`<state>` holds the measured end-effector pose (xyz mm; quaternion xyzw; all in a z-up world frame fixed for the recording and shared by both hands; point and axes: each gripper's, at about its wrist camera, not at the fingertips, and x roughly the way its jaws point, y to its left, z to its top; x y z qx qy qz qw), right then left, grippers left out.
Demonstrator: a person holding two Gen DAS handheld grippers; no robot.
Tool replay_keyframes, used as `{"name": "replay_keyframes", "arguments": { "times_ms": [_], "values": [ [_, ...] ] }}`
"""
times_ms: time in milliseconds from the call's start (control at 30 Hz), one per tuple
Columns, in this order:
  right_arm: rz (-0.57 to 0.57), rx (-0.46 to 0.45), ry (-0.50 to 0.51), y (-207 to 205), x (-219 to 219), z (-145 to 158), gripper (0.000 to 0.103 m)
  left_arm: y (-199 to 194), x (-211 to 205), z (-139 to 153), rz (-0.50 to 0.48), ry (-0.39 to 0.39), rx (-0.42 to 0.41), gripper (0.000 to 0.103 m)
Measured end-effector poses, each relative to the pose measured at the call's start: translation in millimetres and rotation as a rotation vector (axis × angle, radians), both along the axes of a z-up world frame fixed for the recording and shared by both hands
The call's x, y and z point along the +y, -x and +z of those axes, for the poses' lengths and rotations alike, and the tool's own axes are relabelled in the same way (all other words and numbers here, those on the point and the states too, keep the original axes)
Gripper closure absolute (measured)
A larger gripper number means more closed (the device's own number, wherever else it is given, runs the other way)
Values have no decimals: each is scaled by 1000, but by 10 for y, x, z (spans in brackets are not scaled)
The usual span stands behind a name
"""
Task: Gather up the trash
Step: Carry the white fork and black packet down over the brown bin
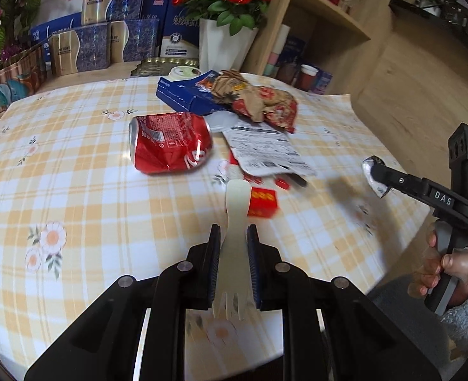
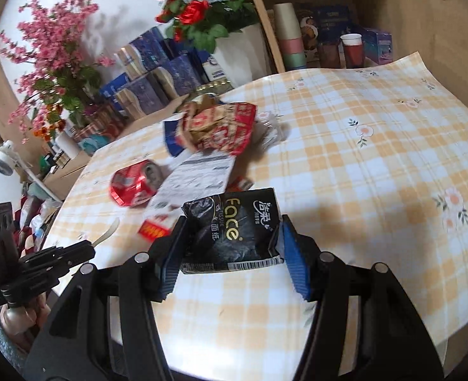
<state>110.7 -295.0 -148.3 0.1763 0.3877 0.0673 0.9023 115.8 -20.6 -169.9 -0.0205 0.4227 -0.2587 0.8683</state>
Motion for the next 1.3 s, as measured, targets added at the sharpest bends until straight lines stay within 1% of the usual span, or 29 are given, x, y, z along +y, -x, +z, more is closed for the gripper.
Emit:
{"name": "replay_keyframes", "arguments": {
  "times_ms": [300, 467, 733, 800, 900, 1100, 1300],
  "values": [
    [101, -1, -27, 540, 355, 43, 45, 636, 51, 140, -30, 16, -31, 86],
    [160, 32, -22, 814, 573, -82, 45, 922, 109, 188, -15, 43, -41, 86],
    [269, 108, 7, 1234, 971, -343, 45, 1321, 178, 269, -11, 44, -80, 86],
    [286, 123, 23, 1281, 1026, -393, 45, 1386, 200, 277, -7, 44, -88, 86],
    [297, 153, 16, 1296, 1067, -488, 45, 1439, 230, 256, 1, 46, -87, 86],
    [313, 212, 5, 1261, 1107, -685, 44, 1431, 276, 110, 18, 73, -55, 86],
    [348, 278, -15, 1217, 1205, -871, 43, 1417, 294, -2, 21, 77, -37, 86]
  ]
}}
